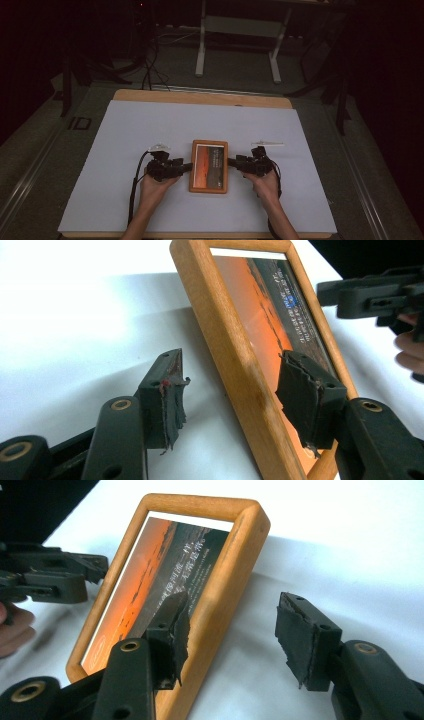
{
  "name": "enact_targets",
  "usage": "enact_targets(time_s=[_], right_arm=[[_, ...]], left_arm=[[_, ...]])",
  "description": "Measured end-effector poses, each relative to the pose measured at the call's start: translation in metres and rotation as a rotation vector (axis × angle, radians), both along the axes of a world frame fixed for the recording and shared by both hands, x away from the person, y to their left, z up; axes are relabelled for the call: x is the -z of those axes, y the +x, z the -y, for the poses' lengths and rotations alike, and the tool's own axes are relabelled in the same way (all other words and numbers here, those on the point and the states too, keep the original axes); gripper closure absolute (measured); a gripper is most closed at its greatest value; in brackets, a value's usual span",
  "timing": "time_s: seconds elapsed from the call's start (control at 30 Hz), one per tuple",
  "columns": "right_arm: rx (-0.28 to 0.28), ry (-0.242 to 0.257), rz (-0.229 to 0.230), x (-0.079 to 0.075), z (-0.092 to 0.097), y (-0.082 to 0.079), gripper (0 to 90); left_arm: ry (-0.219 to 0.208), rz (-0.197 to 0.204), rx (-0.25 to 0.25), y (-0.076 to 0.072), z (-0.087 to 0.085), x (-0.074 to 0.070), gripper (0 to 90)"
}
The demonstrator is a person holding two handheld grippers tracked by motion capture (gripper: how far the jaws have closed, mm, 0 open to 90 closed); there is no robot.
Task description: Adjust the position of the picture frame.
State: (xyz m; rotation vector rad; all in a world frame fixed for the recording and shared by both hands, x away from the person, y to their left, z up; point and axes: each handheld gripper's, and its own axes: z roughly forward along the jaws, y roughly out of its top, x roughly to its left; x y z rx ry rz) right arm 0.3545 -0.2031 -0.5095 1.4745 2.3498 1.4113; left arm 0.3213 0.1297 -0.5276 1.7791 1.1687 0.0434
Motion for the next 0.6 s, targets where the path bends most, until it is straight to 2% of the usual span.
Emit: enact_targets(time_s=[0.23,0.4,0.47,0.6], right_arm=[[-0.052,-0.094,0.079,-0.013,-0.006,-0.01,45.6],[-0.061,-0.186,0.121,-0.017,-0.015,-0.016,51.3],[-0.06,-0.207,0.13,-0.019,-0.016,-0.018,53.8],[-0.059,-0.209,0.139,-0.02,-0.014,-0.019,55.4]], left_arm=[[0.021,0.046,-0.009,-0.013,-0.007,-0.009,44.0],[0.033,0.057,-0.014,-0.019,-0.012,-0.011,44.0],[0.027,0.06,-0.022,-0.02,-0.015,-0.011,44.0],[0.018,0.062,-0.032,-0.021,-0.017,-0.011,44.0]])
